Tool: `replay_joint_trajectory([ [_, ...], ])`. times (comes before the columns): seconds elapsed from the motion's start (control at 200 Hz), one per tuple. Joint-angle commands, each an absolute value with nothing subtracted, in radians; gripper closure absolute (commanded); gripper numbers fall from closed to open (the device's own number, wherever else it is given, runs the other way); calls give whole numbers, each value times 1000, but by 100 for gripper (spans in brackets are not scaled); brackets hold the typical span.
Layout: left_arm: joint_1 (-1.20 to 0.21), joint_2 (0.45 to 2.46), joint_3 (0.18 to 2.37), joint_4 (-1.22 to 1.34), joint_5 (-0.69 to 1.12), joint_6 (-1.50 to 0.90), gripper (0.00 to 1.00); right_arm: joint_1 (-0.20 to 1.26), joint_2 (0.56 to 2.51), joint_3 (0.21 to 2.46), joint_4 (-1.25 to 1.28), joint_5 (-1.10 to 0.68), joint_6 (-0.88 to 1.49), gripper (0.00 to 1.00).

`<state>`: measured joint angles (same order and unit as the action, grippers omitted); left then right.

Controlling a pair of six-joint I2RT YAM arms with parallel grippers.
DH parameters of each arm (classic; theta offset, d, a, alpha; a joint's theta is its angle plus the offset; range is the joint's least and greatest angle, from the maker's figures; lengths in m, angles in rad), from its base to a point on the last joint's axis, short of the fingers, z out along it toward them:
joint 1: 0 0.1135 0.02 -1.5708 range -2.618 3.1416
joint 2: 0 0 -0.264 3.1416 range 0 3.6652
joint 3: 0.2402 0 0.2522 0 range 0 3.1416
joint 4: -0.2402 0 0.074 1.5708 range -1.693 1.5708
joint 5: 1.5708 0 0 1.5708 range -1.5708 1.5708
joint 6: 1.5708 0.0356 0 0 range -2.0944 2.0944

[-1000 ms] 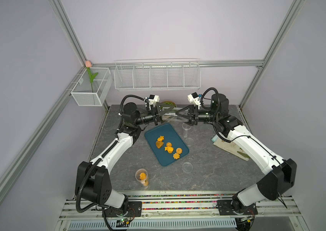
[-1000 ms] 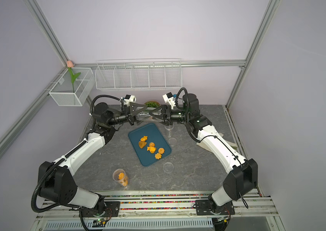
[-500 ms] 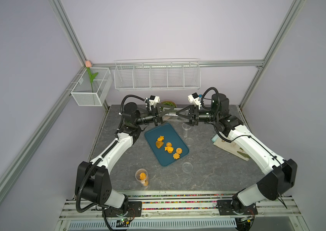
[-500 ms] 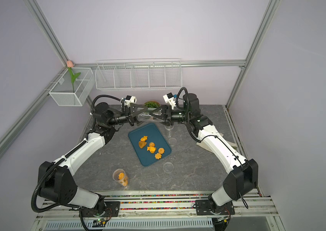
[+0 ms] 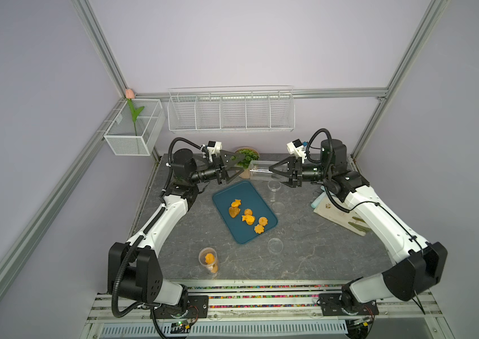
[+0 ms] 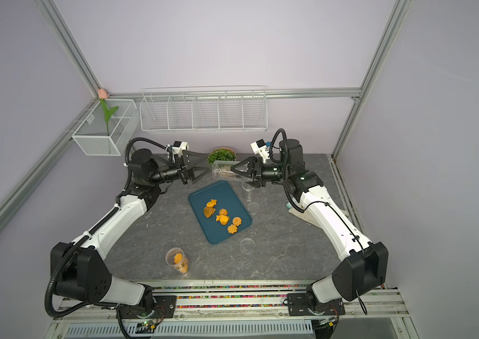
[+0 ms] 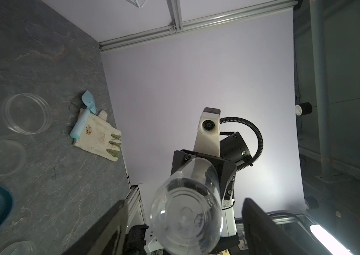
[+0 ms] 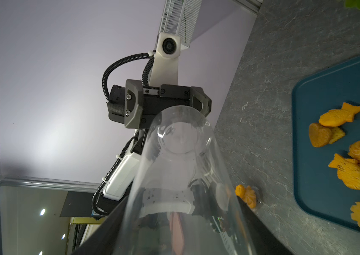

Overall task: Pour the cookies out of the jar
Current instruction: Place the jar at the center of the board.

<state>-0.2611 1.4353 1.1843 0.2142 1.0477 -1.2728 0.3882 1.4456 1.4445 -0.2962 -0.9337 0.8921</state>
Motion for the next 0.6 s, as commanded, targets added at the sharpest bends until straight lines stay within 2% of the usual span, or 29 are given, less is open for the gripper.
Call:
replay_joint_trajectory([
  [0.0,-256,1380,1285,-293,932,-896,19,366,1383,1455,-525,-921,740,31],
  [0.08,-255,1378,1379,-595,764,-699,19,356,1362,1466,-654,-888,660,31],
  [0.145,-254,1373,1411,-713,653,-631,19,352,1351,1480,-770,-844,591,31],
  [0.295,-250,1349,1358,-717,596,-646,18,352,1343,1523,-1033,-715,461,31],
  [0.595,-237,1359,1372,-795,593,-585,18,362,1338,1573,-1305,-490,371,31],
])
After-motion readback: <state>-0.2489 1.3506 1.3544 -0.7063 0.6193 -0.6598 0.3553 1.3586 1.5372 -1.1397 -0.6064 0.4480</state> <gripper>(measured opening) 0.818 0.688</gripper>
